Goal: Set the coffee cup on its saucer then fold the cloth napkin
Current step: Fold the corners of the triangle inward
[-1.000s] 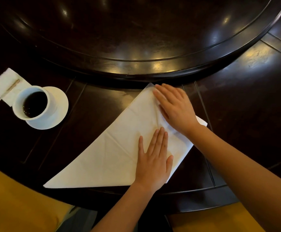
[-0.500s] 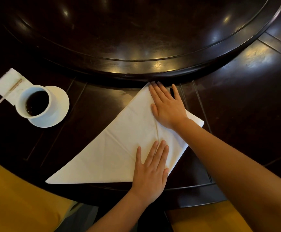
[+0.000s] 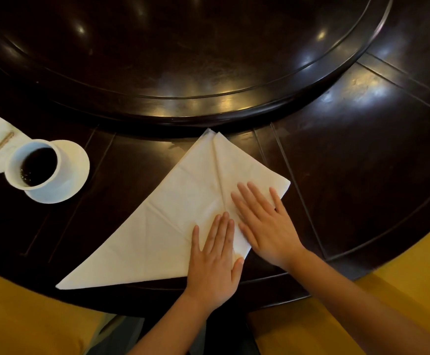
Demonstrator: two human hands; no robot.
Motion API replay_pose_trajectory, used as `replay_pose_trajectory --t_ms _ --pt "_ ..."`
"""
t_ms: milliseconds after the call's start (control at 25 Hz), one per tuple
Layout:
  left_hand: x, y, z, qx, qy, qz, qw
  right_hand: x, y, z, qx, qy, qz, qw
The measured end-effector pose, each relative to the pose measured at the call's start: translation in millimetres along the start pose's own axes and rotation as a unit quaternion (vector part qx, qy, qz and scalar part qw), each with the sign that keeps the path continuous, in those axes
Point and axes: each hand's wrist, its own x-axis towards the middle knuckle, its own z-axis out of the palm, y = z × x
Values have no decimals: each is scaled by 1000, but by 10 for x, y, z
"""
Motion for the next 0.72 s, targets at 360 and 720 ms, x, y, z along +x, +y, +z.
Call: replay_pose_trajectory --t_ms 360,720 --pt "-66 -38 0 8 2 15 1000 384 755 -108 -66 -99 -33 992" --pt "-305 -381 -122 -42 63 -106 991 446 -111 -77 -3 22 24 999"
